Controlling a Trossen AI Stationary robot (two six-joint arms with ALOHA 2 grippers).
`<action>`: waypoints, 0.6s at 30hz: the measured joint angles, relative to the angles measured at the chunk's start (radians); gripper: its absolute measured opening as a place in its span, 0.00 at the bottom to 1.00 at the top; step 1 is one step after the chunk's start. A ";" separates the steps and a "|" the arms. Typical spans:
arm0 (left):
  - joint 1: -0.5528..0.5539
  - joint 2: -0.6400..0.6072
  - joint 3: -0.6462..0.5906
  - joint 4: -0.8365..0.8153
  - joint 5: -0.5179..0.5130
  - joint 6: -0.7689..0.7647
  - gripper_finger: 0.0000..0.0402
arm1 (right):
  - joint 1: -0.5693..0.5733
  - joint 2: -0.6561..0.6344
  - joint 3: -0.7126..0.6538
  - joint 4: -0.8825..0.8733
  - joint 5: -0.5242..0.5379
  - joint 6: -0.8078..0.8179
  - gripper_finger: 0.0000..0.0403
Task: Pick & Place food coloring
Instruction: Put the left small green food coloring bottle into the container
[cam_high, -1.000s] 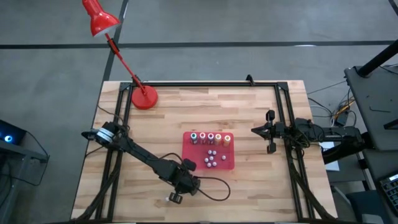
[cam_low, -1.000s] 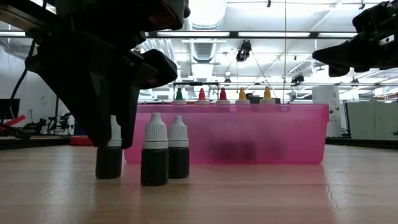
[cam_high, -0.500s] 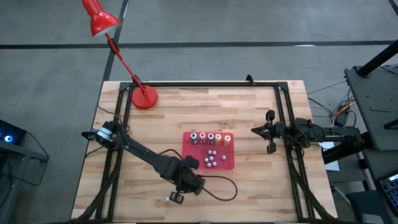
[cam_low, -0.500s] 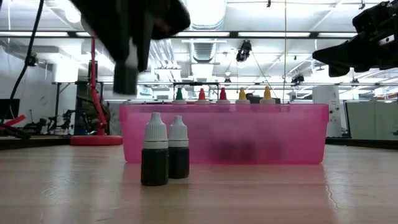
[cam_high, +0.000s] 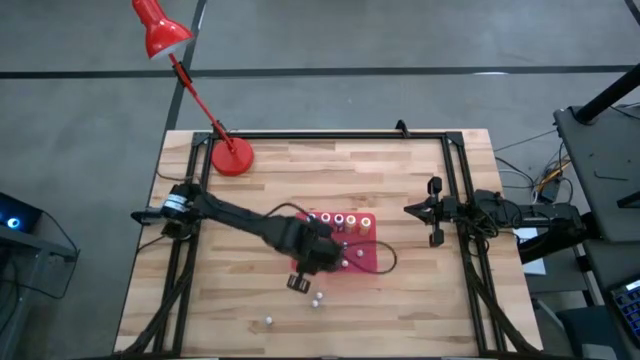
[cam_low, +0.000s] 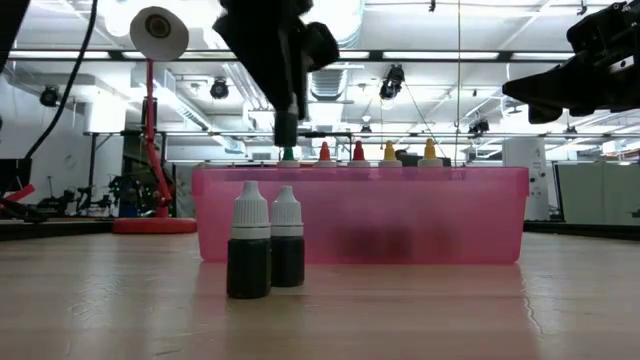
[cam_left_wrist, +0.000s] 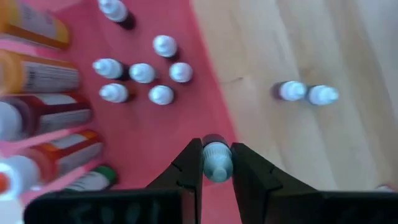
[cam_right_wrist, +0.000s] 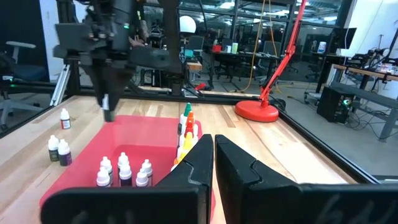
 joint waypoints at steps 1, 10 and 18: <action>0.014 0.000 0.000 0.001 0.000 0.025 0.10 | 0.000 0.000 0.000 0.000 0.000 0.000 0.02; 0.121 0.004 -0.019 0.039 0.001 0.266 0.10 | 0.000 0.000 0.000 0.000 0.000 0.000 0.02; 0.157 0.006 -0.120 0.162 0.036 0.491 0.10 | 0.000 0.000 0.000 0.000 0.000 0.000 0.02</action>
